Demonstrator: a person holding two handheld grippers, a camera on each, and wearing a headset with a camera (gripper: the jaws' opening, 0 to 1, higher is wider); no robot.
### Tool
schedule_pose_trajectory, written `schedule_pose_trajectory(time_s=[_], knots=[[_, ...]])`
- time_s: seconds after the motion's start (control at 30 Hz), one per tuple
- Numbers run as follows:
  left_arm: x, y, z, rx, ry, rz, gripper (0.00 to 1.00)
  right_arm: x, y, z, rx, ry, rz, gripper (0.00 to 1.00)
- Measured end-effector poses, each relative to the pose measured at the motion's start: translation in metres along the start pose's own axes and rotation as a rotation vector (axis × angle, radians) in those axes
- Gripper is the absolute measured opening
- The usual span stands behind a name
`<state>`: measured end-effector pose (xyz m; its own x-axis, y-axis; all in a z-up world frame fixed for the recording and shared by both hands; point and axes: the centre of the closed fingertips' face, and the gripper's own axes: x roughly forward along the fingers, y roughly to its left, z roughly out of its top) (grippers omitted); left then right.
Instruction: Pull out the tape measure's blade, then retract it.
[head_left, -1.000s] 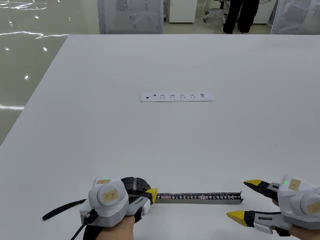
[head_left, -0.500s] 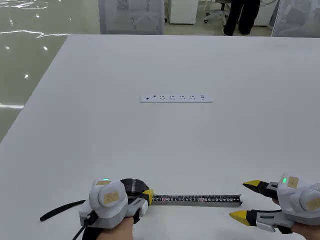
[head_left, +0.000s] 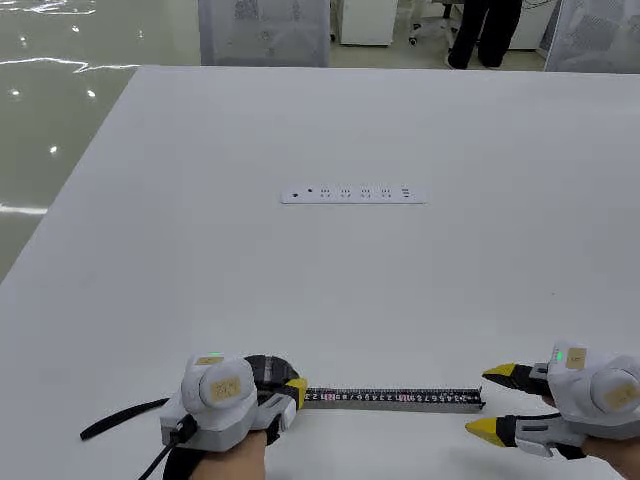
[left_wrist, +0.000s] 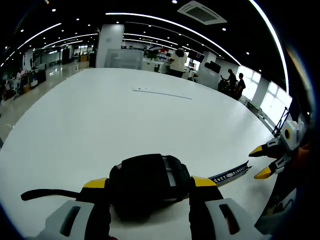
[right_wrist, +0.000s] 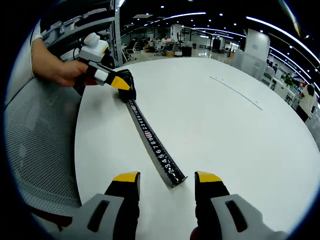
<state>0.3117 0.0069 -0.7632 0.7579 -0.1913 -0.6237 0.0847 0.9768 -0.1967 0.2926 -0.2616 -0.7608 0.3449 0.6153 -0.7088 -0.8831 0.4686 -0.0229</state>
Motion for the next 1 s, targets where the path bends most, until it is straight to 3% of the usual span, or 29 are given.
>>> schedule_pose_trajectory(time_s=[0.3,0.43,0.53,0.6,1.0], knots=[[0.0,0.0,-0.001,-0.001,0.008,-0.005,0.6,0.008,-0.008,-0.008,-0.085,0.08,0.034,0.29],[0.0,0.0,-0.001,-0.001,0.008,-0.006,0.6,0.008,-0.008,-0.008,-0.091,0.083,0.037,0.23],[0.001,0.0,-0.001,0.0,0.009,-0.006,0.6,0.009,-0.009,-0.009,-0.112,0.096,0.051,0.22],[0.001,0.0,0.0,0.0,0.011,-0.008,0.6,0.011,-0.011,-0.011,-0.169,0.127,0.076,0.21],[0.001,0.0,-0.001,0.001,0.014,-0.012,0.6,0.016,-0.011,-0.019,-0.227,0.174,0.134,0.17]])
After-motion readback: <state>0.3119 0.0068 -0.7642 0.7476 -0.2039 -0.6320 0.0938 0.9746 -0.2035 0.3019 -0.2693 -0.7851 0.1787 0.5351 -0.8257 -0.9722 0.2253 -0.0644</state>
